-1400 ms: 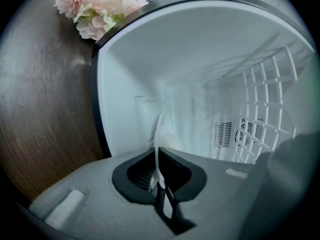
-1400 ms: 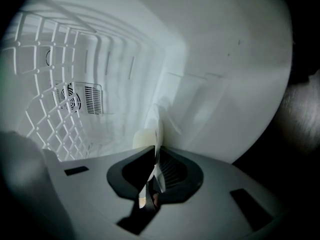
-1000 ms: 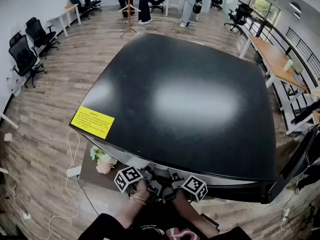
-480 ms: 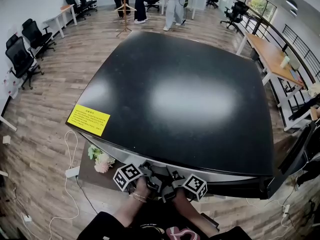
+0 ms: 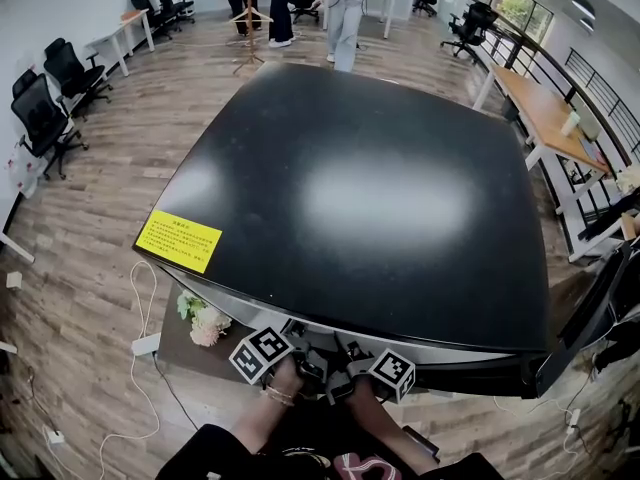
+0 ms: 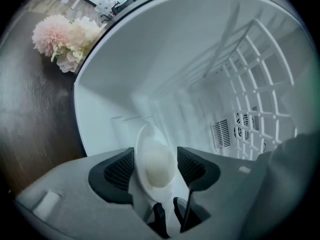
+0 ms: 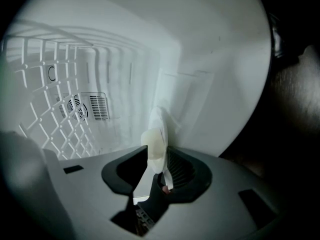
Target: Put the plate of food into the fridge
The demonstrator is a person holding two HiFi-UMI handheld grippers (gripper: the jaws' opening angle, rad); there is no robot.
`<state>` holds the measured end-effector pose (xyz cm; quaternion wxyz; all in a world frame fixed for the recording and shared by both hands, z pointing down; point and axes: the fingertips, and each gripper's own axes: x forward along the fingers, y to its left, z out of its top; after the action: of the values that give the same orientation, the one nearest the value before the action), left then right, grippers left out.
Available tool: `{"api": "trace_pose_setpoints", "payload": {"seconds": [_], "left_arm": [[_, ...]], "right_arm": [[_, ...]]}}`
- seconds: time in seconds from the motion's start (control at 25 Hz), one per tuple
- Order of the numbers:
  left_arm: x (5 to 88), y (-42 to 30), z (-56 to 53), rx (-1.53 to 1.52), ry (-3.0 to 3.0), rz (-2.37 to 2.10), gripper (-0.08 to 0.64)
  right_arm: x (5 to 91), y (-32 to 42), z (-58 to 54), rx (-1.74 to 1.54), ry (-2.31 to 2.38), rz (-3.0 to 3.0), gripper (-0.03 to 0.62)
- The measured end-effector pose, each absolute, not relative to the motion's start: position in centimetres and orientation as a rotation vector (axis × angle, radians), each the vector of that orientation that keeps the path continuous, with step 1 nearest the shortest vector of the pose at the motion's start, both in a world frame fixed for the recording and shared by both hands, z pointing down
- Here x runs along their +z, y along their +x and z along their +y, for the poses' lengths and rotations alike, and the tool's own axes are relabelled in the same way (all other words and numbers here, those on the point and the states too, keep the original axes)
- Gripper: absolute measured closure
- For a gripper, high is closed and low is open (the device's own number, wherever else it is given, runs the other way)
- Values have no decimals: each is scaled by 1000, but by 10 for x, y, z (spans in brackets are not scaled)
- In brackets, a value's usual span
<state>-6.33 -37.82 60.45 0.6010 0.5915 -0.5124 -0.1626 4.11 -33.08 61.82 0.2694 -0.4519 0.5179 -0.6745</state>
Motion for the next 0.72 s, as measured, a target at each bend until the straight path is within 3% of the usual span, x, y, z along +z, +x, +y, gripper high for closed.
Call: {"api": "trace_pose_setpoints", "payload": {"seconds": [0.2, 0.28, 0.44, 0.56, 0.72], "left_arm": [[602, -70, -374, -400, 1361, -1170, 294], [603, -69, -368, -412, 1373, -1138, 295], [596, -67, -363, -478, 1414, -1060, 295], [600, -69, -353, -465, 1416, -1057, 296], [596, -65, -345, -447, 1467, -1044, 300]], "right_arm": [[615, 41, -335, -1785, -1234, 1417, 448], [612, 41, -334, -1761, -1210, 1426, 399], [608, 44, -330, -1730, -1227, 1463, 376], [603, 38, -324, -1708, -1228, 1559, 305], [601, 31, -316, -1713, -1230, 1647, 288]]}}
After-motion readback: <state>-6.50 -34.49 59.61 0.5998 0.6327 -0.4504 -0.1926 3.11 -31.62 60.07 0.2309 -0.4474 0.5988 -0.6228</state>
